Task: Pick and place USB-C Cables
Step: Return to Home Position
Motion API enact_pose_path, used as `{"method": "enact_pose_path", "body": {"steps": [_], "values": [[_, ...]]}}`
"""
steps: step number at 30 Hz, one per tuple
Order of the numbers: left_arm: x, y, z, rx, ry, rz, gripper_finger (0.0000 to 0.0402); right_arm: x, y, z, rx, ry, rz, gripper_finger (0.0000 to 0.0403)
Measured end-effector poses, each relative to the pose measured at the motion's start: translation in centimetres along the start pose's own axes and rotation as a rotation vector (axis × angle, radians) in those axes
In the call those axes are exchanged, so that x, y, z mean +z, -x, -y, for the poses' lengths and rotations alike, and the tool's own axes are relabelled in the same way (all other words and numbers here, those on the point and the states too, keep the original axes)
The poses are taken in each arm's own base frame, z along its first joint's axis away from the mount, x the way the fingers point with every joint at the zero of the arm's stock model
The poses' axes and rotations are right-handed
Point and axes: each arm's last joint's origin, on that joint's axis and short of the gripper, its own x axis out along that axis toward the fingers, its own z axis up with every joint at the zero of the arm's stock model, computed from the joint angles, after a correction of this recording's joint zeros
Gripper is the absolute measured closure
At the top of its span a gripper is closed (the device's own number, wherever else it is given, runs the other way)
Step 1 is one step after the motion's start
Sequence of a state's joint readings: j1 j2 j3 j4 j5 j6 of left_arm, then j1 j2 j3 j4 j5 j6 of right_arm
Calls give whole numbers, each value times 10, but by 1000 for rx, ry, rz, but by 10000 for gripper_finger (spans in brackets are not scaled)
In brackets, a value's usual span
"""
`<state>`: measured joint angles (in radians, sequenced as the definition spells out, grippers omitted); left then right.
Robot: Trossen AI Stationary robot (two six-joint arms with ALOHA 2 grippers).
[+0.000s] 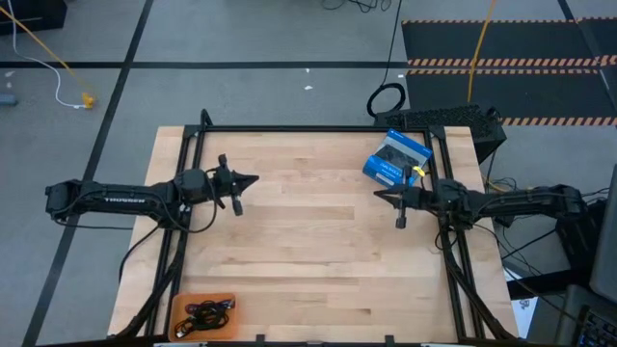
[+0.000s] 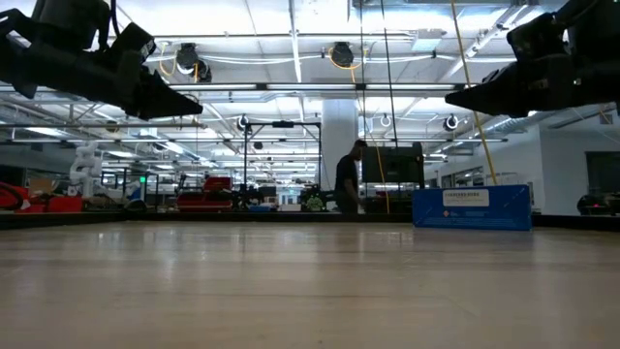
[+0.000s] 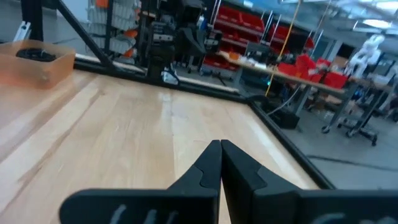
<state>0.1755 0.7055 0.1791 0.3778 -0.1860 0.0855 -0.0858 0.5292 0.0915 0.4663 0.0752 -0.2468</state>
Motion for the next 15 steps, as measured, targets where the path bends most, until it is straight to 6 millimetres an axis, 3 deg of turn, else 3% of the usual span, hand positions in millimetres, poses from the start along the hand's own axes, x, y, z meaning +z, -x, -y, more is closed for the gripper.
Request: {"method": "enact_pose_path", "body": {"steps": [15], "values": [[-9,0,1,-10,-8,-95,374,4,2,1,-17,-4,78,401]]}}
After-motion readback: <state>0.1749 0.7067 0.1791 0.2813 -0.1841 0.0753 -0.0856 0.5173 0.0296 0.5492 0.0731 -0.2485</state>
